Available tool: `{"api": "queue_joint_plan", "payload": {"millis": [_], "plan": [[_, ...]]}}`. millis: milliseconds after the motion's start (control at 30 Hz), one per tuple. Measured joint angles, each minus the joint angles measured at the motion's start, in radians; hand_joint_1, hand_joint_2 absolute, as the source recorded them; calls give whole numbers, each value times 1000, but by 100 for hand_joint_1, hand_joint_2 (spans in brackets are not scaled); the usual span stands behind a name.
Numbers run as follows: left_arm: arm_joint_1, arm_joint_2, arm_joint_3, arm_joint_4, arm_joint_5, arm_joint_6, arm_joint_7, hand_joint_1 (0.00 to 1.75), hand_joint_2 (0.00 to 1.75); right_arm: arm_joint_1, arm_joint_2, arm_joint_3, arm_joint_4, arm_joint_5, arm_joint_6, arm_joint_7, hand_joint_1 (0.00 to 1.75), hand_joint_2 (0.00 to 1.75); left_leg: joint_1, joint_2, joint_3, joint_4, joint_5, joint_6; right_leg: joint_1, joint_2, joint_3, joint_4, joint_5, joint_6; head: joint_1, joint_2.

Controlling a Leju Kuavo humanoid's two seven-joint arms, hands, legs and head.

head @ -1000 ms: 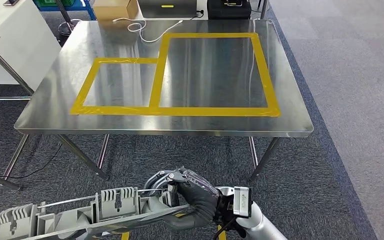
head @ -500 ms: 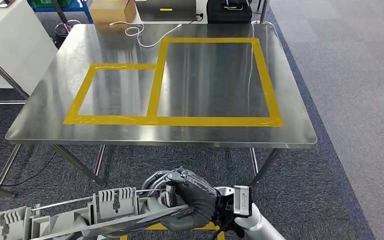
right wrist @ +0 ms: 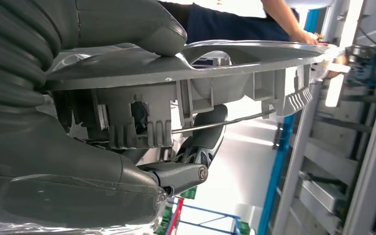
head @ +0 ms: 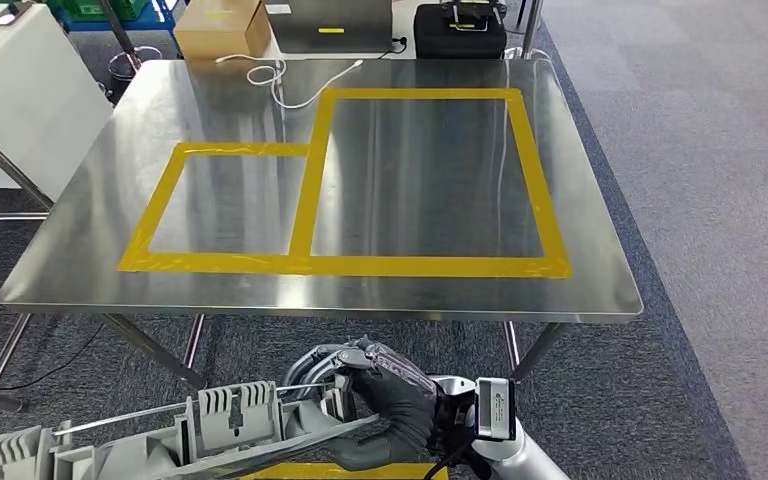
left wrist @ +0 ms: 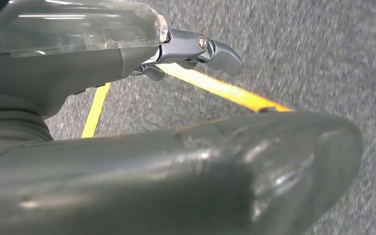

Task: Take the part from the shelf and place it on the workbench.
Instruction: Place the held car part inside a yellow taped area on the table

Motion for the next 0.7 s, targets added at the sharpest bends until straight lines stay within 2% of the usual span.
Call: {"api": "queue_joint_plan", "payload": {"millis": [67,100,167,200,233,267,300,333,367,400,433,500,567,600,633,700], "plan": [[-1,0,0,0,2,0,0,0,0,1,1,-1,-11,-1,2,-1,175,175,3,2,-4,26,-18,-11,-3,1,11,-7,-6,-12,-2,0],[-2,1,0,0,3,0,-1,0,0,2,2,-2,-16,-2,3,-1,175,175,3,3,-22,68,-38,-16,-5,0,20,-10,-10,-17,-4,0],[-1,1,0,0,5,-1,-2,0,0,3,3,-3,-21,-5,6,-2,175,175,4,3,-100,205,-90,-24,-4,-2,34,-12,-23,-24,-7,0],[0,2,0,0,5,-1,-2,0,0,4,3,-3,-22,-5,7,-2,175,175,4,3,-142,268,-104,-26,-3,-2,41,-12,-30,-25,-6,0],[1,2,0,0,5,-2,-2,0,0,6,3,-4,-22,-6,9,-2,175,175,4,3,-174,303,-99,-26,-2,-1,50,-12,-37,-26,-7,0],[2,2,0,0,5,-2,-3,0,0,8,3,-5,-22,-6,9,-2,175,175,4,3,-188,300,-71,-23,-1,-1,60,-12,-45,-26,-6,0],[2,2,0,0,5,-2,-3,0,0,10,3,-6,-23,-6,10,-2,175,175,3,3,-183,255,-22,-18,1,0,72,-12,-54,-26,-6,0],[2,3,0,0,5,-2,-3,0,0,10,4,-6,-25,-6,10,-2,175,175,1,3,-166,185,33,-11,2,1,86,-12,-63,-25,-6,0],[2,4,0,0,5,-2,-3,0,0,10,5,-7,-26,-6,11,-2,175,175,-3,3,-146,125,74,-2,3,1,96,-13,-71,-23,-5,0],[1,5,0,0,5,-2,-3,0,0,10,6,-7,-27,-6,12,-3,175,175,-7,3,-129,73,99,7,4,2,102,-14,-78,-20,-4,0],[1,7,0,0,5,-2,-4,0,0,10,7,-7,-29,-7,13,-3,175,175,-12,4,-119,47,104,14,4,2,102,-16,-82,-15,-3,0],[1,9,0,0,5,-2,-5,0,0,10,9,-7,-34,-5,14,-4,175,175,-16,4,-112,28,93,23,3,2,102,-22,-84,-4,-3,0],[2,11,0,2,4,-2,-8,0,0,9,11,-7,-43,4,14,-6,175,175,-9,5,-98,9,92,31,3,0,101,-12,-96,6,-2,0],[1,11,0,3,4,-1,-10,0,0,7,11,-8,-49,10,12,-8,175,175,-5,5,-88,-1,92,35,4,-1,87,19,-112,10,-2,0],[0,11,0,5,2,0,-12,0,0,5,11,-8,-54,16,7,-10,175,175,-2,5,-80,-7,90,39,2,-1,58,74,-137,13,0,0],[-5,12,-2,9,-6,0,-17,0,0,-7,12,-13,-52,24,-11,-9,175,175,-2,5,-70,-8,81,42,-2,-1,-29,210,-182,19,1,0]]}}
